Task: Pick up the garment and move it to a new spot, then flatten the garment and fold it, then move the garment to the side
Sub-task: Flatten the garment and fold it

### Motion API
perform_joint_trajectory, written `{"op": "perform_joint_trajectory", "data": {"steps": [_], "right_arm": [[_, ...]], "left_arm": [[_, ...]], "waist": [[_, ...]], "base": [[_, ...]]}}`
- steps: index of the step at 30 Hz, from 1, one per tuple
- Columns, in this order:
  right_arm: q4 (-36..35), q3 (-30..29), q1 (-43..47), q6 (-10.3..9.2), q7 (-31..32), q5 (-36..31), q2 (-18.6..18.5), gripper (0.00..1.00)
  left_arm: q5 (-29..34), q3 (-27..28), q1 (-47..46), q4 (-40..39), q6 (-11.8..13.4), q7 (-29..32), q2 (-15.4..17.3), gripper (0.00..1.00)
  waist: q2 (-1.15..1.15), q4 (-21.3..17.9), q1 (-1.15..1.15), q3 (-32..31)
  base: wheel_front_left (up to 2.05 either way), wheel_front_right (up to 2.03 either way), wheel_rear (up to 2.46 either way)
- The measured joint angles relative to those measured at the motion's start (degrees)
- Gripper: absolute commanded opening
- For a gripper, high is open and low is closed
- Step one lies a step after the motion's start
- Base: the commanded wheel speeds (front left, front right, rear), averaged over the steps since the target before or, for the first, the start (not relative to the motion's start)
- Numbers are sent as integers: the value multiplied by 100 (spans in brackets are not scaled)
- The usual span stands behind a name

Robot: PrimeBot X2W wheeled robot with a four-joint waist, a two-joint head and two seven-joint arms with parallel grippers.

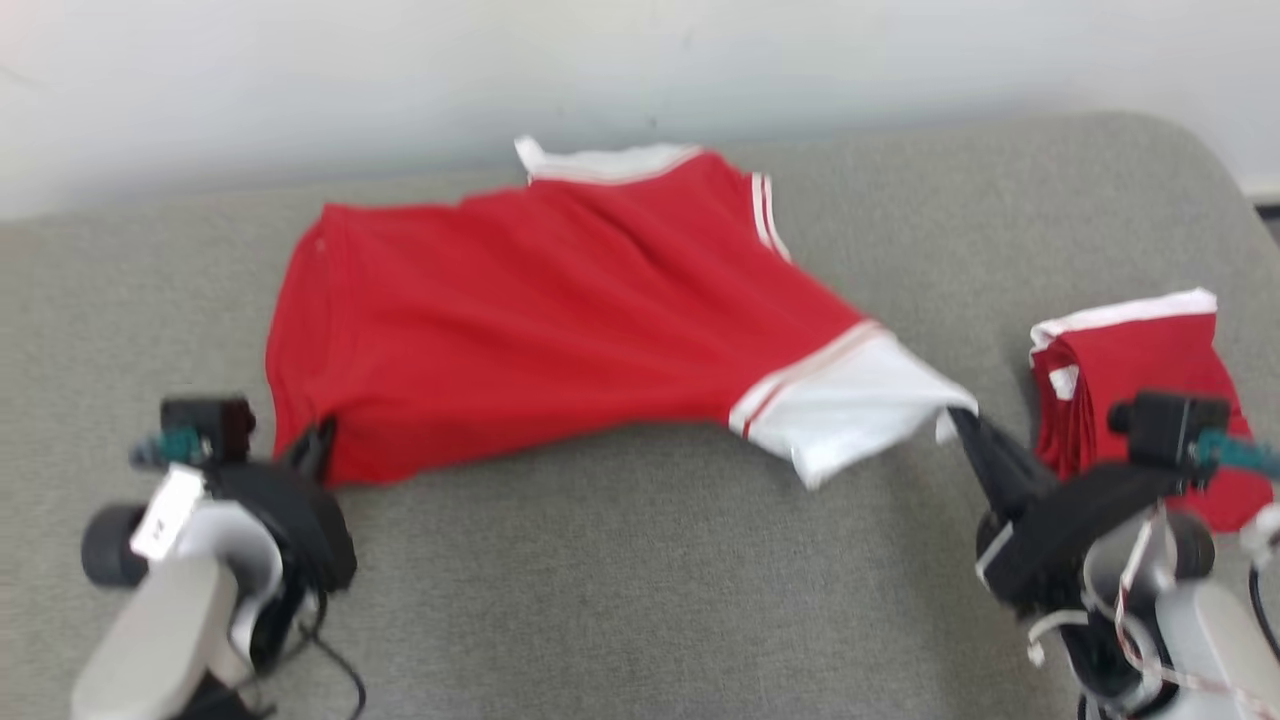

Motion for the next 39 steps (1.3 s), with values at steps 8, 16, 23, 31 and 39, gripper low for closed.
{"op": "perform_joint_trajectory", "data": {"steps": [8,16,23,31,39], "right_arm": [[-505,-33,1087,-114,211,90,-7,0],[-964,18,1605,-253,505,143,-21,0],[-968,83,1792,-368,714,110,-140,100],[-1046,107,1971,-588,805,-436,-375,100],[-1289,-131,1967,-762,339,-1004,-341,100]], "left_arm": [[110,-308,777,-77,-78,-186,85,0],[126,-348,1360,-191,-85,-266,230,100],[125,-341,1480,-257,20,-257,243,100],[104,-221,1841,-383,413,-186,314,100],[54,88,2317,-1014,948,-789,314,100]], "waist": [[0,123,0,-490],[0,143,0,-791],[0,152,1,-801],[0,218,1,-843],[0,322,1,-969]], "base": [[0,0,0],[0,0,0],[0,0,0],[0,0,0],[0,0,0]]}}
